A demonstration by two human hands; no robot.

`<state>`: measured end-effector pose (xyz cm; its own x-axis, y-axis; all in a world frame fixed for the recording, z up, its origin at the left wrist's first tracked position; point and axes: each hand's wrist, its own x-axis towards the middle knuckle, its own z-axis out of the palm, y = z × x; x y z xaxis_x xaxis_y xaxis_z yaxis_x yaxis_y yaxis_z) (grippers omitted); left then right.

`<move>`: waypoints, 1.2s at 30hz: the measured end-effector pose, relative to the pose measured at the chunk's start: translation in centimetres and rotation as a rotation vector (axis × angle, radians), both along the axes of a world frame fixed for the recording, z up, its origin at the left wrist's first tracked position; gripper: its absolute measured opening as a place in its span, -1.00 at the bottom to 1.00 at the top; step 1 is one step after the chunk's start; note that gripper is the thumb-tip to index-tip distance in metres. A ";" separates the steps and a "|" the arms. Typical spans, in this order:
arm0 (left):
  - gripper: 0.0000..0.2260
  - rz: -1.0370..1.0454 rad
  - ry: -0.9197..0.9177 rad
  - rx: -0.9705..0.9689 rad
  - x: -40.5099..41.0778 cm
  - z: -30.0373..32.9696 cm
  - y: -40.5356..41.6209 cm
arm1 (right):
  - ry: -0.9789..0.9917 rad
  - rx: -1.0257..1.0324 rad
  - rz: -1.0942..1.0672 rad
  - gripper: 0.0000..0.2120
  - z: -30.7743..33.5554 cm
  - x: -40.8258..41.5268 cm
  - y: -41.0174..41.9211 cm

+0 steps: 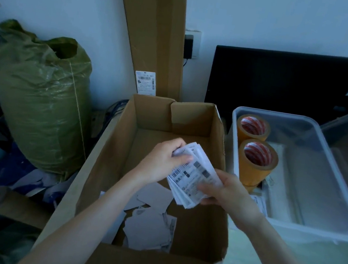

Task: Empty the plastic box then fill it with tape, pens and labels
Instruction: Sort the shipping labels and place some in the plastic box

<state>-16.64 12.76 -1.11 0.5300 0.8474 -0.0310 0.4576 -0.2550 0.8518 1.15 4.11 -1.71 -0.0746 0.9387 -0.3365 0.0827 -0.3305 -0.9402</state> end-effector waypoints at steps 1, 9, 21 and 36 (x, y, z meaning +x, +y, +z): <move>-0.86 0.078 -0.059 -0.027 0.6 -0.2 -0.1 | 0.037 -0.003 -0.059 -0.86 0.2 0.7 0.2; -0.79 0.157 -0.209 -0.160 7.1 -1.8 -2.2 | -0.037 -0.009 -0.085 -0.85 0.8 9.0 0.5; -0.91 0.125 -0.119 -0.111 10.1 -4.7 -0.5 | -0.233 -0.360 0.061 -0.74 -4.5 19.0 2.9; -0.87 0.266 -0.090 -0.139 8.9 -6.6 0.1 | -0.587 -0.535 0.347 -0.53 -7.7 18.2 4.4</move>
<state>-7.73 12.88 -7.68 0.2961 0.9477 -0.1194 0.4140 -0.0147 0.9101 19.31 8.49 -9.36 -0.0034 0.5996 -0.8003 0.6838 -0.5826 -0.4394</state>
